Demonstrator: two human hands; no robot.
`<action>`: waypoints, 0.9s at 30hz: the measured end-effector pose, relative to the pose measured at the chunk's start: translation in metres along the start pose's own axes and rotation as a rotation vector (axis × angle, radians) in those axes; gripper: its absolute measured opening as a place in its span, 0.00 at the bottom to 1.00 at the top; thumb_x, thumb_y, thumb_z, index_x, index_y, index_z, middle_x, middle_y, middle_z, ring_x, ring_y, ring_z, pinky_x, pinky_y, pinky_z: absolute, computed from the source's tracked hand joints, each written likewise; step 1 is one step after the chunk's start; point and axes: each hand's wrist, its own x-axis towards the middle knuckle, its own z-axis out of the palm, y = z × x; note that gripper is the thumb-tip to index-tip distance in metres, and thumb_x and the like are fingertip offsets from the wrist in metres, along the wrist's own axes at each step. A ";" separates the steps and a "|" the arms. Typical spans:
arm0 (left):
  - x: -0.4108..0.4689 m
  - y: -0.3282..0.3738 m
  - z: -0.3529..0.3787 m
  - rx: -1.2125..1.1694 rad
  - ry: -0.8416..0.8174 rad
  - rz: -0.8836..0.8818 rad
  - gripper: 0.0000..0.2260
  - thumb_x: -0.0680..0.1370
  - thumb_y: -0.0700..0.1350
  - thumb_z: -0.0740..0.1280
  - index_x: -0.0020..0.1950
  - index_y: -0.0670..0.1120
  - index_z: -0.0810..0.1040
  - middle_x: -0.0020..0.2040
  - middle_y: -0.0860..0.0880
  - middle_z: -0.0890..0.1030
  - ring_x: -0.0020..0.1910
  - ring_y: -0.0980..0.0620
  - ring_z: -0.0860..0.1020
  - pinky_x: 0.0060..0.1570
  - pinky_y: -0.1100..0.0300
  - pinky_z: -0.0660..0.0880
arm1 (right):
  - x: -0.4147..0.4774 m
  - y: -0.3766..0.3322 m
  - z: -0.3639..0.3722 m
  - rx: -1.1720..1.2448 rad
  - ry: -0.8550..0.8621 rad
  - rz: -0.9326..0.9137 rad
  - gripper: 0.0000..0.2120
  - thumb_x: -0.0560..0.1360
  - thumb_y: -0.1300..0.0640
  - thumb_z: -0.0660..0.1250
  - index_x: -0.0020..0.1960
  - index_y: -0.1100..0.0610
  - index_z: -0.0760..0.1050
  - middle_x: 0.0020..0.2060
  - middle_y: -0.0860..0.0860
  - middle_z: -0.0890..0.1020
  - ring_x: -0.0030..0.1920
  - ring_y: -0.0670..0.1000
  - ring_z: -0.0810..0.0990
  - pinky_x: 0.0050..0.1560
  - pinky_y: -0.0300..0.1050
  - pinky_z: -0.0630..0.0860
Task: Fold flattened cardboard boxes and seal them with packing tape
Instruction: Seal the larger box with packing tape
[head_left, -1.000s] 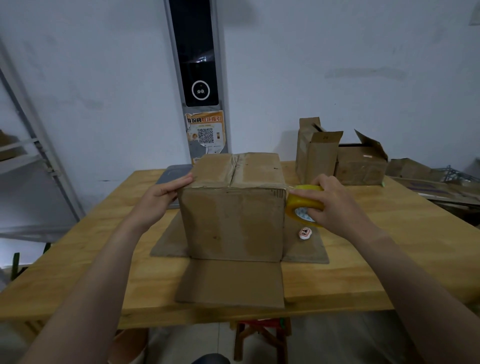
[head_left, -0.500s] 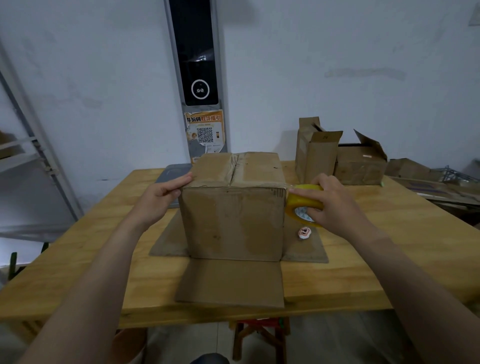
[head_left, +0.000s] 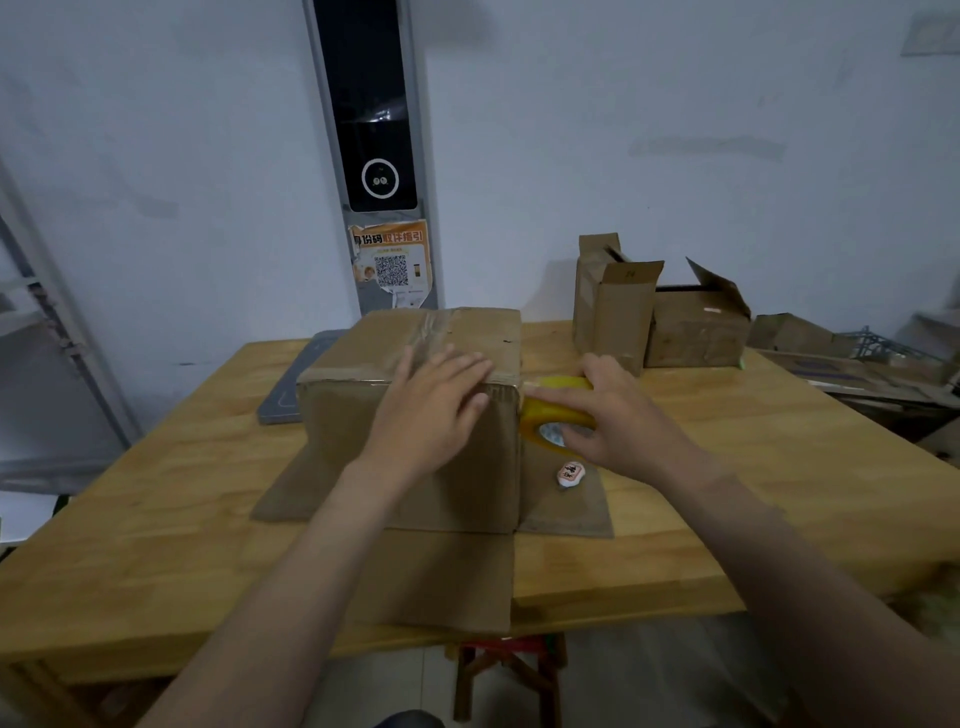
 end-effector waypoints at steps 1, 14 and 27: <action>0.004 0.010 0.006 -0.014 0.026 -0.007 0.19 0.85 0.56 0.57 0.77 0.57 0.71 0.77 0.59 0.70 0.79 0.55 0.61 0.80 0.44 0.44 | 0.001 -0.002 0.000 0.025 -0.008 -0.021 0.29 0.76 0.53 0.72 0.75 0.39 0.69 0.51 0.50 0.69 0.53 0.51 0.67 0.52 0.46 0.70; 0.010 0.031 0.031 -0.088 0.282 -0.141 0.15 0.82 0.62 0.61 0.61 0.60 0.82 0.63 0.62 0.81 0.68 0.56 0.74 0.74 0.48 0.57 | -0.021 0.018 0.007 0.353 0.214 0.091 0.28 0.68 0.56 0.82 0.65 0.53 0.76 0.57 0.43 0.79 0.56 0.39 0.74 0.54 0.29 0.68; 0.019 0.043 0.042 -0.085 0.423 -0.260 0.07 0.76 0.56 0.70 0.51 0.58 0.83 0.52 0.61 0.84 0.55 0.55 0.79 0.66 0.50 0.65 | 0.005 0.030 0.012 0.141 -0.003 0.162 0.28 0.72 0.46 0.78 0.68 0.47 0.72 0.63 0.46 0.78 0.65 0.49 0.71 0.60 0.43 0.69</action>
